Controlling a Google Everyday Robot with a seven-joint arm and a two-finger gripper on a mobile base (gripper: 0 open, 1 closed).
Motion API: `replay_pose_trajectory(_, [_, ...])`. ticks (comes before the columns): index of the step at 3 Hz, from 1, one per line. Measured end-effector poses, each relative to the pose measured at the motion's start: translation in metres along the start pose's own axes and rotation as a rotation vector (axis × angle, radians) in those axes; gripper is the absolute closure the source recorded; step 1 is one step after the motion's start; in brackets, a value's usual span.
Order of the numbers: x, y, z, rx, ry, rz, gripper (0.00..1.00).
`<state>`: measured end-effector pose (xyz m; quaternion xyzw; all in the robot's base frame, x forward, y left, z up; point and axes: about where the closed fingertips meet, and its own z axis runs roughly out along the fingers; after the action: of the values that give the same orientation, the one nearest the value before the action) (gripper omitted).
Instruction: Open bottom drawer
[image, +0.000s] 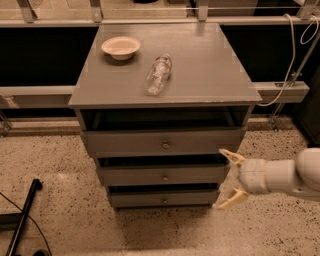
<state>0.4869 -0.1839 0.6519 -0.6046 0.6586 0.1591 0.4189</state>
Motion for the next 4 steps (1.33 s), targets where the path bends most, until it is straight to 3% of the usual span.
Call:
replay_pose_trajectory(1, [0.046, 0.007, 0.076, -0.136, 0.044, -0.182, 0.00])
replay_pose_trajectory(2, [0.094, 0.019, 0.117, -0.228, 0.028, -0.202, 0.00])
replay_pose_trajectory(3, [0.106, 0.027, 0.130, -0.247, 0.010, -0.178, 0.00])
replay_pose_trajectory(4, [0.112, 0.026, 0.132, -0.242, 0.049, -0.165, 0.00])
